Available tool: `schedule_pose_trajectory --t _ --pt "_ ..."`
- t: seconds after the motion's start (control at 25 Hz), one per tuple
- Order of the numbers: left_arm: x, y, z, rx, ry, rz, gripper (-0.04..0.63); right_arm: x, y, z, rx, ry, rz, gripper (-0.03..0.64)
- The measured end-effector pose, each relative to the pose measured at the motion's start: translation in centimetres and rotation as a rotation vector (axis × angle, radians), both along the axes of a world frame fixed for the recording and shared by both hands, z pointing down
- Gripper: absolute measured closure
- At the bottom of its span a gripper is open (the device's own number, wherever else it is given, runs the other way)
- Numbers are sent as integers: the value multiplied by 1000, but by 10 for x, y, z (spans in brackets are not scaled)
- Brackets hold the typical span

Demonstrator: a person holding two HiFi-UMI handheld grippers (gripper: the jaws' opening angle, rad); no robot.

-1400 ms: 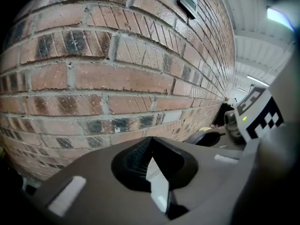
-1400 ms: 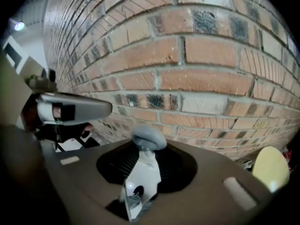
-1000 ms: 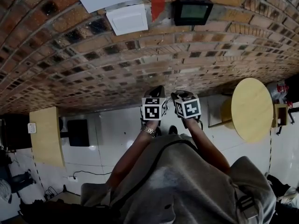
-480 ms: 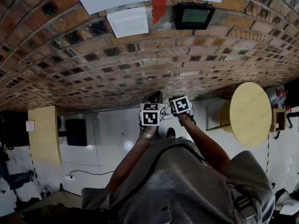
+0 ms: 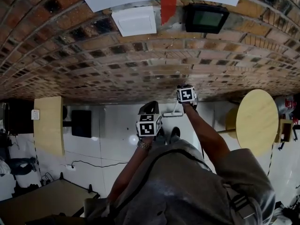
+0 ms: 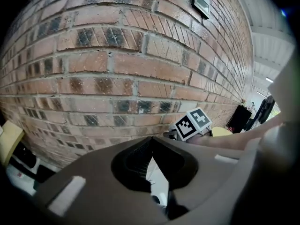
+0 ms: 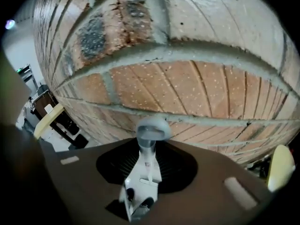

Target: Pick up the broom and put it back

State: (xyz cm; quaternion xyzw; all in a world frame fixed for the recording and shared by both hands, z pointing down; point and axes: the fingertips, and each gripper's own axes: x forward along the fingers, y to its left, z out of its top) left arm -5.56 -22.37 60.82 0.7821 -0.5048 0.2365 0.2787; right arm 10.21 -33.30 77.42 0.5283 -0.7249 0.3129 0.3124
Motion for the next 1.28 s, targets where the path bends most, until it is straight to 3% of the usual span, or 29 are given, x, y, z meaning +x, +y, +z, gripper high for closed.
schedule_pose_trajectory --t 0.16,0.6,0.72,0.84,1.0,1.16,1.28 --pt "-4 6 4 -8 -12 -21 591 3 -1 -3 6 -8 13 448" --pt "26 50 24 -45 -39 12 591 14 54 -27 84 -91 54 450" --pt "31 64 22 -43 -35 44 591 -8 88 -54 93 -192 63 502" --pt "33 75 6 1 -12 75 591 -30 123 -84 95 -210 90 609" --pt "18 105 -5 39 17 94 591 -78 175 -122 119 -217 38 617" --pt "-10 148 1 17 41 79 591 -126 234 -145 137 -200 -47 617" --pt "-19 174 1 9 67 87 591 -140 278 -149 131 -192 -51 617"
